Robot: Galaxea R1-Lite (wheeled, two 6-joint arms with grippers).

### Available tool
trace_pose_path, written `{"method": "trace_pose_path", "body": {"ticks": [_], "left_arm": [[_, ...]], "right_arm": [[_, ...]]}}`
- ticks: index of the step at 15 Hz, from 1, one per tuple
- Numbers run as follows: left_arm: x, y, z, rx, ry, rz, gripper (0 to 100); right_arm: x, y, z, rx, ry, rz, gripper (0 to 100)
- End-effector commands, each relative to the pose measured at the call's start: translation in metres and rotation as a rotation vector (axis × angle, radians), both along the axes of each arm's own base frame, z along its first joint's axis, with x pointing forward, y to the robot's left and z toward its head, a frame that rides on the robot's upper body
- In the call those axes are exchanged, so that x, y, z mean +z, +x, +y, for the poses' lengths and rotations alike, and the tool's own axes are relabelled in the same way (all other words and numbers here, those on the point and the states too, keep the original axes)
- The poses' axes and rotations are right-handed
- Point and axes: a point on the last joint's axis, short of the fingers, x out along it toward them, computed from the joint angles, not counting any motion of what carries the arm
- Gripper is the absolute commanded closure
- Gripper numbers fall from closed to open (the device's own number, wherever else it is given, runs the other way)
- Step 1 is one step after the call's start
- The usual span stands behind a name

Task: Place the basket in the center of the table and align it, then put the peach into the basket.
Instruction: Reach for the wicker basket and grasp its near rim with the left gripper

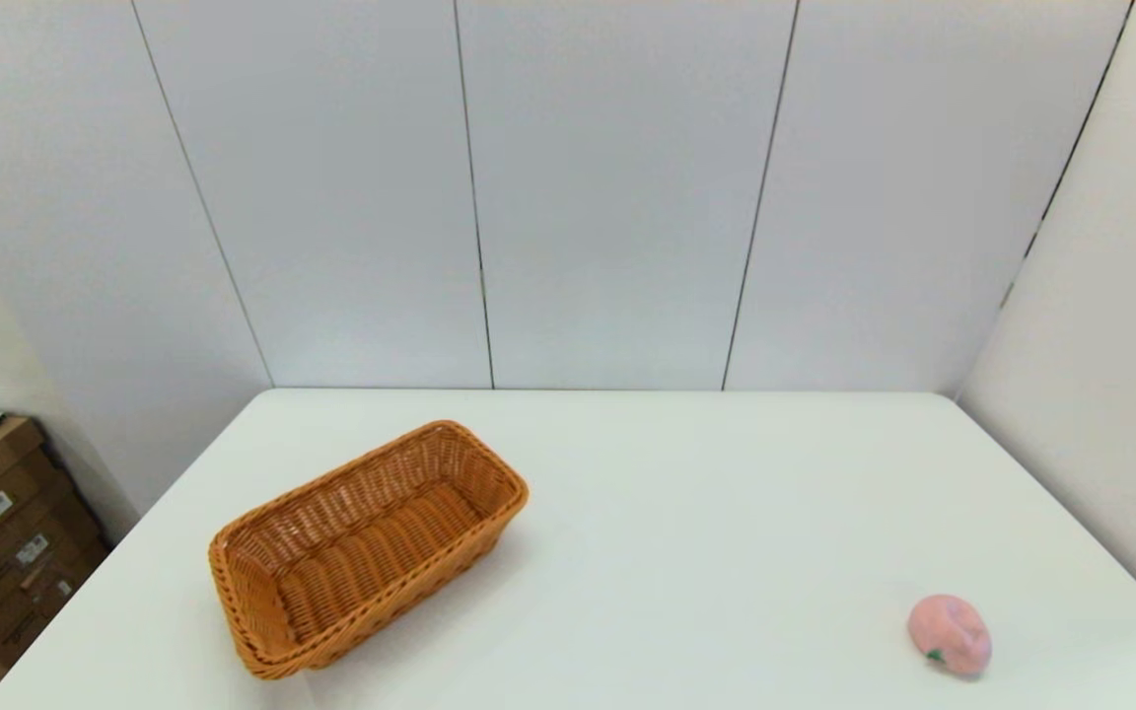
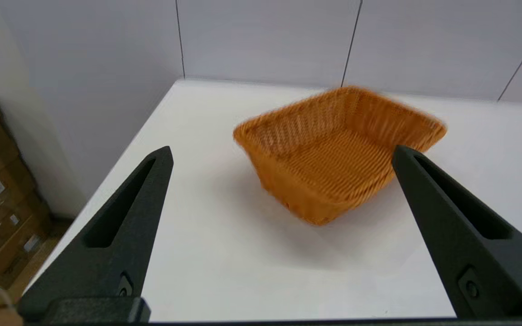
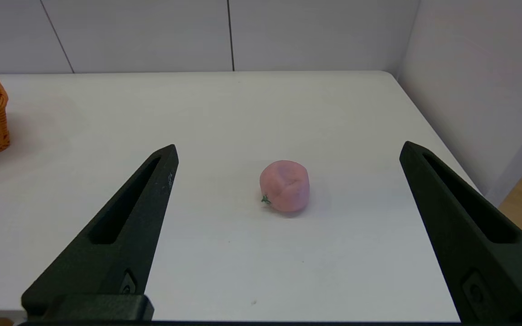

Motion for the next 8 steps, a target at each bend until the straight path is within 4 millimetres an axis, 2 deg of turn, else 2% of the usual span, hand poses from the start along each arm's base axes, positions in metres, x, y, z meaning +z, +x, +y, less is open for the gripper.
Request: {"method": "trace_pose_path", "body": {"ticks": [1, 2, 4, 6, 8], "left_arm": [[0.083, 0.011, 0.0, 0.011, -0.169, 0.228, 0], [0.092, 0.028, 0.0, 0.029, -0.214, 0.31, 0], [0.094, 0.063, 0.001, 0.087, -0.269, 0.483, 0], [0.087, 0.101, 0.001, 0.139, -0.352, 0.663, 0], [0.075, 0.127, 0.001, 0.192, -0.439, 0.806, 0]], "right_arm": [[0.0, 0.0, 0.0, 0.0, -0.004, 0.001, 0], [0.0, 0.0, 0.0, 0.0, -0.004, 0.001, 0], [0.0, 0.0, 0.0, 0.0, -0.003, -0.001, 0], [0.0, 0.0, 0.0, 0.0, -0.003, 0.001, 0], [0.0, 0.0, 0.0, 0.0, -0.003, 0.001, 0]]}}
